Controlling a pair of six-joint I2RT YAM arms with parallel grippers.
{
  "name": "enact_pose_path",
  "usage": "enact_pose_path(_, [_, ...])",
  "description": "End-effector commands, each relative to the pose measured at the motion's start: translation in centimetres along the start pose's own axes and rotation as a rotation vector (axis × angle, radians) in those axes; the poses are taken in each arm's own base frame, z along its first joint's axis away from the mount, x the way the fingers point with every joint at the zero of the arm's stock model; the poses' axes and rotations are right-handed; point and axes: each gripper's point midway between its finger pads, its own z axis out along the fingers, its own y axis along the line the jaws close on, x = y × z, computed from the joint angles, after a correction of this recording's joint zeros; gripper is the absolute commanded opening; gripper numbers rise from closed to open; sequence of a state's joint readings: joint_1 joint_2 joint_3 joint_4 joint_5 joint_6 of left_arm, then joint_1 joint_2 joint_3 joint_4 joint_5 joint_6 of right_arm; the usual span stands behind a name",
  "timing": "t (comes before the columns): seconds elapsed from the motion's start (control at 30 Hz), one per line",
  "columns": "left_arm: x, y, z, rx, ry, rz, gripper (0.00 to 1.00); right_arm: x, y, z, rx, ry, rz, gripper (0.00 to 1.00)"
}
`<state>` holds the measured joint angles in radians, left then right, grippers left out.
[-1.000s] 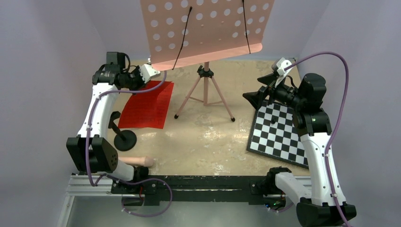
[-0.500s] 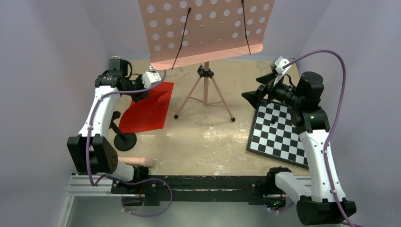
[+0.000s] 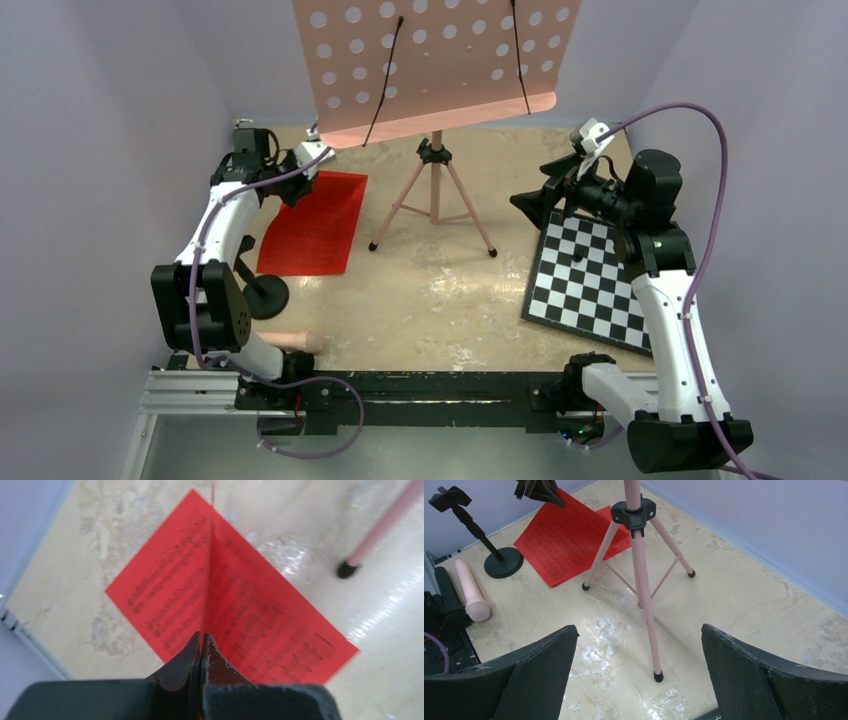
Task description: Pack up the instrument practice props
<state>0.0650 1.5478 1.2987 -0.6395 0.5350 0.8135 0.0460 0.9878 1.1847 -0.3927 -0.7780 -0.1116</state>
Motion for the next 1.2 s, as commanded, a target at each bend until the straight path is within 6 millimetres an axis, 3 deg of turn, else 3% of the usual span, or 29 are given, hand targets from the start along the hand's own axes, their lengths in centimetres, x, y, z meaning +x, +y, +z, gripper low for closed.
enact_pose_path(0.0, [-2.6,7.0,0.1,-0.259,-0.069,0.048,0.0,-1.4,0.4,-0.2,-0.008,-0.033,-0.028,0.99])
enact_pose_path(0.3, [0.3,8.3,3.0,-0.251,0.028,0.033,0.0,-0.8,0.3,-0.5,0.011,-0.019,-0.031,0.99])
enact_pose_path(0.53, [1.6,11.6,4.1,-0.36,0.086,0.032,0.02,-0.9,-0.1,0.0,0.007,-0.013,-0.027,0.99])
enact_pose_path(0.6, [1.6,12.0,4.4,-0.366,0.096,0.03,0.06,-0.9,-0.1,0.0,0.007,-0.011,-0.026,0.99])
enact_pose_path(0.8, [1.9,13.6,4.5,-0.489,0.14,0.031,0.43,-0.8,-0.3,0.0,0.016,-0.007,-0.027,0.99])
enact_pose_path(1.0, [2.8,13.6,4.1,-0.55,0.186,0.027,0.54,-0.7,-0.5,0.1,0.02,-0.004,-0.029,0.99])
enact_pose_path(1.17, [3.4,12.9,2.7,-0.59,0.215,0.003,0.57,-0.6,-0.6,0.2,0.023,-0.003,-0.033,0.99])
